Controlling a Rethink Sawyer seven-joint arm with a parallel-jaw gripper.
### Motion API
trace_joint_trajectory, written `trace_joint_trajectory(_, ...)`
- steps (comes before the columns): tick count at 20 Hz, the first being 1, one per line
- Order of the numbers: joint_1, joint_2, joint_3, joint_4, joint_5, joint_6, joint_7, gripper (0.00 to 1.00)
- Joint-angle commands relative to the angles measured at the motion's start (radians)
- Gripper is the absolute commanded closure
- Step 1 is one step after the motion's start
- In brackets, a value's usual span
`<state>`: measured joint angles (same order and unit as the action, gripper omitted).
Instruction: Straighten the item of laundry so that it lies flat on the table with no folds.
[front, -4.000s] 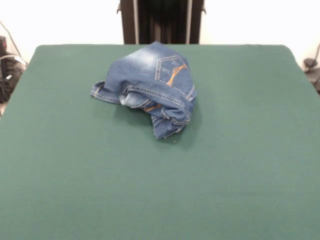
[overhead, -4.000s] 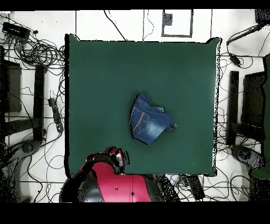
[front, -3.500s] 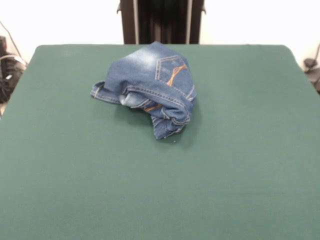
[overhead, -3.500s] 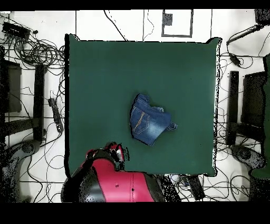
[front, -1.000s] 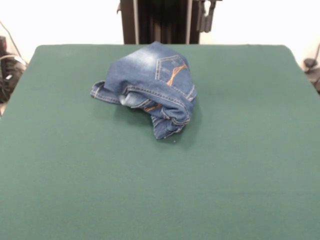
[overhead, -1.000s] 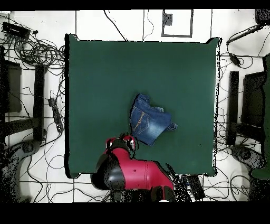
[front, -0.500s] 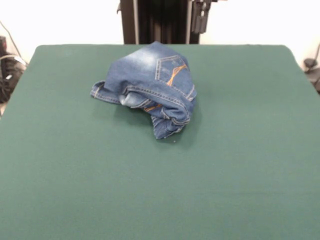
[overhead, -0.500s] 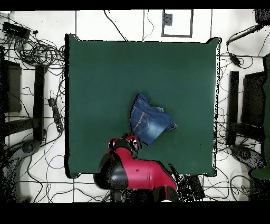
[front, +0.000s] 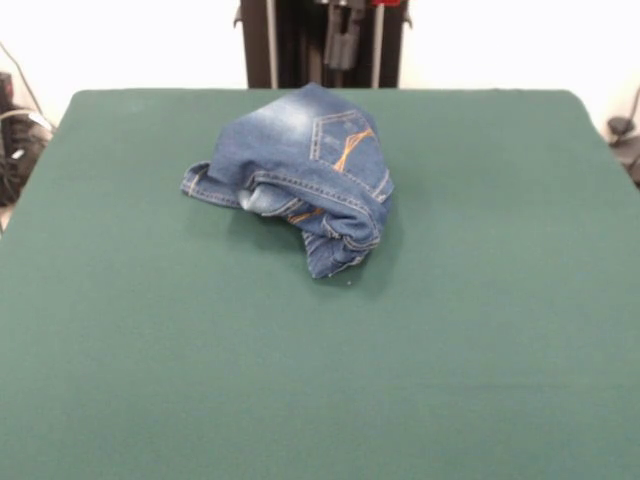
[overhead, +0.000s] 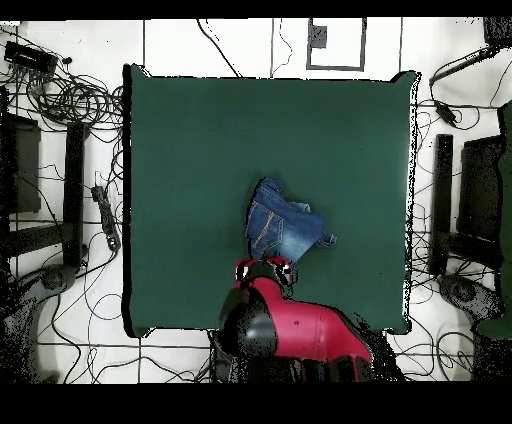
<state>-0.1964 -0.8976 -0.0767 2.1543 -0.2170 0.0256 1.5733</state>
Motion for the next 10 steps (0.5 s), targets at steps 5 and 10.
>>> trace_joint_trajectory(5, -0.052, 0.023, 0.109, -0.074, -0.072, 0.041, 0.069, 1.00)
trace_joint_trajectory(10, -0.070, 0.018, 0.137, -0.065, -0.076, 0.059, 0.077, 1.00)
